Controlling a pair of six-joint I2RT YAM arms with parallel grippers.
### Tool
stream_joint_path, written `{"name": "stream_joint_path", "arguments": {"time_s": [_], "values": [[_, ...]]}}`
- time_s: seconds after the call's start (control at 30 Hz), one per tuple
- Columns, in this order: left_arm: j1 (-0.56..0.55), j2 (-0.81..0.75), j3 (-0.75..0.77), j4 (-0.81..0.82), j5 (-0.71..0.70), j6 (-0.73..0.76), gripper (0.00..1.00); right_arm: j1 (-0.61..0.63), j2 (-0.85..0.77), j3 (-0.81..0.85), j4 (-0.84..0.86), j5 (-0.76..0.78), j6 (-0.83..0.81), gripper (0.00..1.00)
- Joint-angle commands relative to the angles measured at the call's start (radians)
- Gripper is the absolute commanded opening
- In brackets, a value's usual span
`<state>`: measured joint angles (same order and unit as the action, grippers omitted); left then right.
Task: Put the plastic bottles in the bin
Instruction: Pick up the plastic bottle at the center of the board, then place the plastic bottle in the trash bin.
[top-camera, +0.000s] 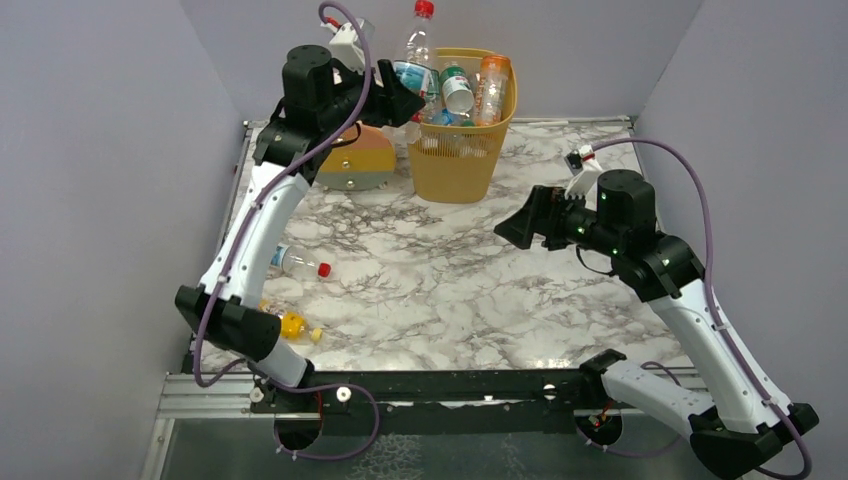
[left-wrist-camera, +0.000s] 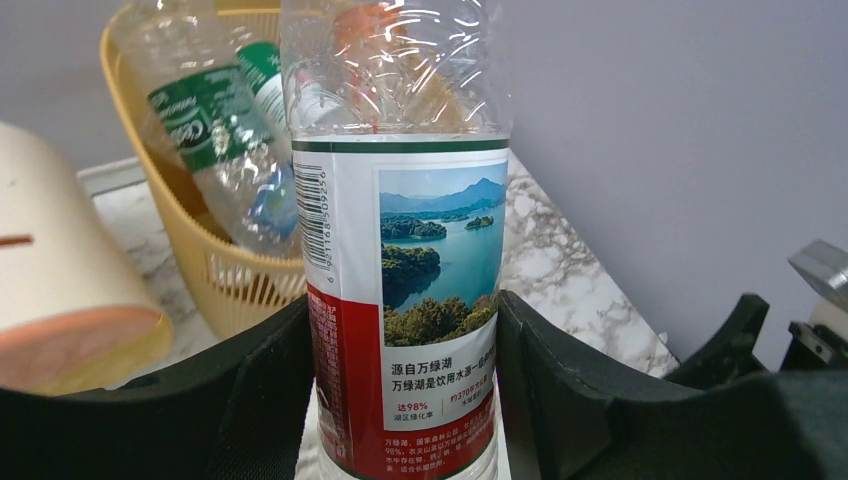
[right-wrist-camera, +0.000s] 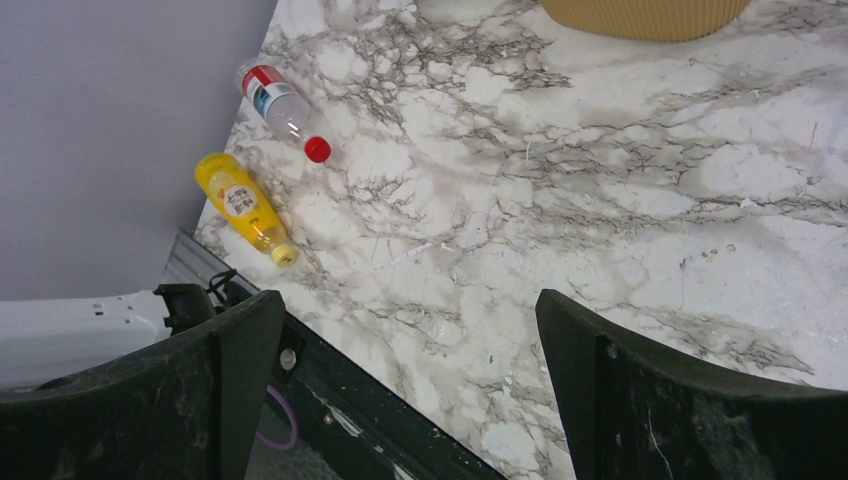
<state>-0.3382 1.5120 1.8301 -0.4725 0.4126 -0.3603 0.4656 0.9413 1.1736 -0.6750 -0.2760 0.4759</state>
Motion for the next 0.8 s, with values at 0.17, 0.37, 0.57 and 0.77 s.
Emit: {"name": "stream_joint_path", "arguments": {"time_s": [0.17, 0.37, 0.57, 0.77], "values": [[-0.002, 0.224, 0.023, 0.471, 0.120, -0.118, 0.59, 0.006, -0.026, 0.024, -0.049, 0.028, 0.018, 1.00], [-0.001, 0.331, 0.076, 0.614, 0.133, -0.155, 0.59, 0.007, -0.037, 0.012, -0.065, 0.038, 0.014, 0.99], [-0.002, 0.396, 0.098, 0.672, 0.107, -0.151, 0.59, 0.006, -0.040, -0.015, -0.061, 0.047, 0.012, 0.99], [0.002, 0.442, 0.119, 0.681, 0.083, -0.110, 0.61, 0.007, -0.029, -0.040, -0.036, 0.037, 0.014, 0.99]]}}
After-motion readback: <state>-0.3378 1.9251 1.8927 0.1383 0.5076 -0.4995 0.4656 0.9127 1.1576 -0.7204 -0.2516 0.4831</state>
